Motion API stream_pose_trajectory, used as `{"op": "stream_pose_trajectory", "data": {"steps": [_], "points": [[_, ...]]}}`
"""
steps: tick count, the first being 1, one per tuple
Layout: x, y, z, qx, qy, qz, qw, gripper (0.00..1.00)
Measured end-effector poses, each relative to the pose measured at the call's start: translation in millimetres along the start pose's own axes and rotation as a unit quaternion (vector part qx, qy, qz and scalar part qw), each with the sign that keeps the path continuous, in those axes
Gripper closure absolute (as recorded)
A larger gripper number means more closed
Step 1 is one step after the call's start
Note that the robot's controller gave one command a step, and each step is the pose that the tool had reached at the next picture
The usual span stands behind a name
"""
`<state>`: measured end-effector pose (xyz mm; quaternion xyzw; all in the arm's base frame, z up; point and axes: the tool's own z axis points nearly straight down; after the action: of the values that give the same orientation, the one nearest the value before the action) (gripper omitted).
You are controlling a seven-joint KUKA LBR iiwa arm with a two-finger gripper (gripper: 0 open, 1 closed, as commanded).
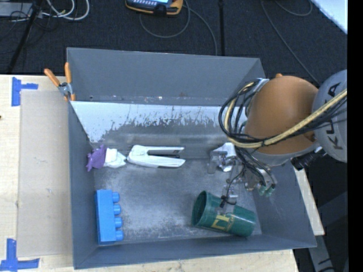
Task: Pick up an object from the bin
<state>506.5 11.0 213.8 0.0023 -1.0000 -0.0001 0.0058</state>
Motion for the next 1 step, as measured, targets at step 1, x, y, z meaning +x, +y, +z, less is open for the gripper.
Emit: {"op": "stream_pose_trajectory", "data": {"steps": [1], "points": [[-1.4,0.0,-4.4,0.000,-0.0045,0.000,1.0000,0.00]]}}
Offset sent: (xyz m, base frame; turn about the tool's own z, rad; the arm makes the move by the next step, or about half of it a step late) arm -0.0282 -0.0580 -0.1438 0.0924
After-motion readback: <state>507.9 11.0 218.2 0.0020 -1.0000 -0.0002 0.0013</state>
